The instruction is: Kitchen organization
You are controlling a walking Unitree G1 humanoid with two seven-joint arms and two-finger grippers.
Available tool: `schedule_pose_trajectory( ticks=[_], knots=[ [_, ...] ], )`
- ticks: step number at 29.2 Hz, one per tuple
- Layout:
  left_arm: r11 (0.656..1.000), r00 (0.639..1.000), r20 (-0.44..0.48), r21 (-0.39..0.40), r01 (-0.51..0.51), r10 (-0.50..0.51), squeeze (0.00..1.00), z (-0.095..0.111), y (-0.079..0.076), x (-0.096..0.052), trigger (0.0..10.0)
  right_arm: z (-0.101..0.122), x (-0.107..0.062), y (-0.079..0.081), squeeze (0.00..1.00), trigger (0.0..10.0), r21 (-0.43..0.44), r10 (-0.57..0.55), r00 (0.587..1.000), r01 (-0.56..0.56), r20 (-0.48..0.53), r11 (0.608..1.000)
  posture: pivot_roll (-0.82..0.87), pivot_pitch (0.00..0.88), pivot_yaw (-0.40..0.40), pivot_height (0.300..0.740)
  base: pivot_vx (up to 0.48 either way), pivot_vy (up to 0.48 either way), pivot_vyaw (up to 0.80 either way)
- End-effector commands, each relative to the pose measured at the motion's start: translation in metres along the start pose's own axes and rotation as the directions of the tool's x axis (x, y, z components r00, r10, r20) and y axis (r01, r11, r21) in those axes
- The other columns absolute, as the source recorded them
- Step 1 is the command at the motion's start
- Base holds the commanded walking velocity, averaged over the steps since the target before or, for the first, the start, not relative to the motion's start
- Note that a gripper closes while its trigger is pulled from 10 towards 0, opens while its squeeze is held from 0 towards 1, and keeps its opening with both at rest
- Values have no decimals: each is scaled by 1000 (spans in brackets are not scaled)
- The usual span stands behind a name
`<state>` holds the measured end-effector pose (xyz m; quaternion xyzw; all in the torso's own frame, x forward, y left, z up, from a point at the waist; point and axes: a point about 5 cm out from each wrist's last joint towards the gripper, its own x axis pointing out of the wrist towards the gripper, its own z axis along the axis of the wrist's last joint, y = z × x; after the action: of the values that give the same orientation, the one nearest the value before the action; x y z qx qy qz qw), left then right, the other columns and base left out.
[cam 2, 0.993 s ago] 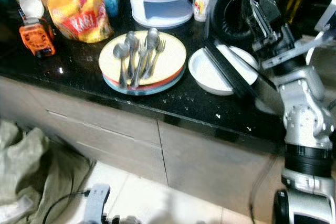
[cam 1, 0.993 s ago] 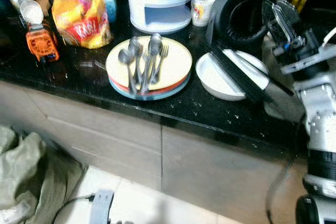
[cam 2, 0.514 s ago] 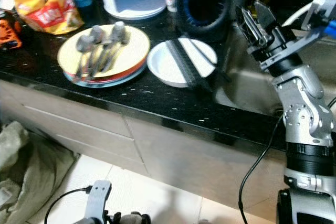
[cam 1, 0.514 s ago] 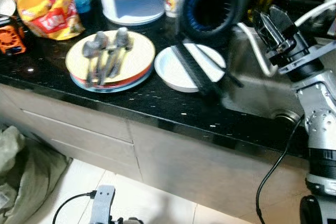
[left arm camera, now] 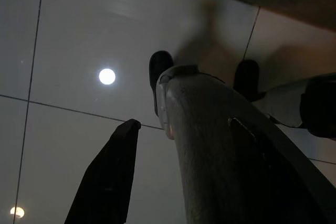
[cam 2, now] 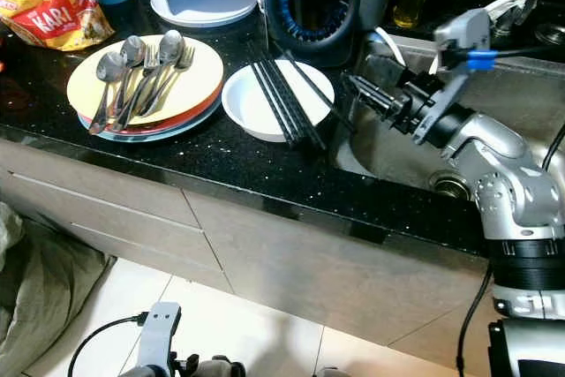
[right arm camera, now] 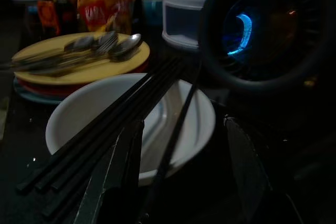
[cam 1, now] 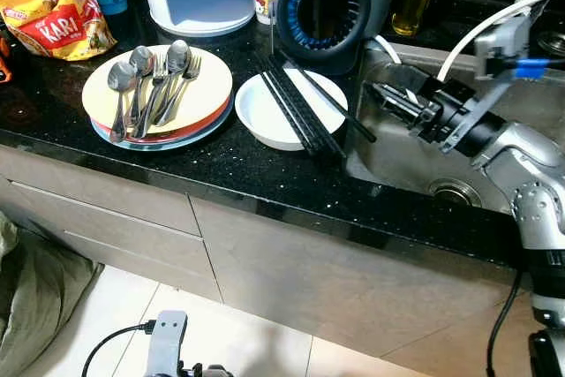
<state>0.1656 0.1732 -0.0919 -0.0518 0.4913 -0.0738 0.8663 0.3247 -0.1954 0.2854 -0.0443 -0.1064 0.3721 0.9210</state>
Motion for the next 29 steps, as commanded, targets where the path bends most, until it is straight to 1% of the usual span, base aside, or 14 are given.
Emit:
schedule_pose_trajectory(
  ticks=[1,3,6,8,9,11,12,14,18,19,21,22,26,29],
  knots=[
    [997,993,-104,-50,57,-62,0,-30,-17,-1,10000,3,5,1,0,10000,-22,13,999,-13,-36,1000,57,153,-37,740,0,0,0],
    [997,993,-104,-53,57,-63,0,-30,-17,-1,10000,12,13,3,0,10000,-39,26,998,-28,-53,999,56,155,-39,740,0,0,0],
    [997,992,-105,-53,58,-63,0,-30,-18,-1,10000,17,16,8,0,10000,-65,63,995,-67,-71,996,54,156,-39,740,0,0,0],
    [997,992,-106,-50,60,-65,0,-31,-18,-1,10000,20,19,11,0,10000,-100,93,988,-105,-121,989,50,158,-38,740,0,0,0],
    [997,992,-106,-50,60,-65,0,-31,-18,-1,10000,20,19,11,0,10000,-100,93,988,-105,-121,989,50,158,-38,740,0,0,0],
    [997,992,-107,-48,62,-67,0,-31,-18,-1,10000,21,20,9,0,10000,-148,81,977,-111,-199,983,45,158,-40,740,0,0,0],
    [997,992,-107,-48,62,-67,0,-31,-18,-1,10000,21,20,9,0,10000,-148,81,977,-111,-199,983,45,158,-40,740,0,0,0],
    [997,992,-108,-47,64,-69,0,-31,-18,-1,10000,24,22,6,0,10000,-168,48,968,-91,-246,982,41,161,-42,740,0,0,0],
    [997,992,-109,-47,65,-70,0,-31,-18,-1,10000,27,25,5,0,10000,-169,27,966,-73,-259,983,41,161,-42,740,0,0,0],
    [997,991,-110,-47,66,-71,0,-31,-18,-1,10000,33,30,6,0,10000,-159,19,965,-63,-262,985,34,163,-45,740,0,0,0],
    [997,991,-111,-46,66,-71,0,-31,-18,-1,10000,35,31,7,0,10000,-156,17,964,-60,-264,986,34,163,-45,740,0,0,0],
    [997,991,-112,-46,68,-72,0,-31,-18,-1,10000,39,37,7,0,10000,-139,-13,965,-24,-264,990,34,163,-48,740,0,0,0],
    [997,991,-112,-45,69,-73,0,-31,-19,-1,10000,41,41,2,0,10000,-133,-52,961,16,-272,991,38,163,-52,740,0,0,0],
    [997,991,-112,-47,68,-73,0,-31,-19,0,10000,38,40,0,0,10000,-171,-86,943,31,-321,985,39,164,-56,740,0,0,0]
  ],
)
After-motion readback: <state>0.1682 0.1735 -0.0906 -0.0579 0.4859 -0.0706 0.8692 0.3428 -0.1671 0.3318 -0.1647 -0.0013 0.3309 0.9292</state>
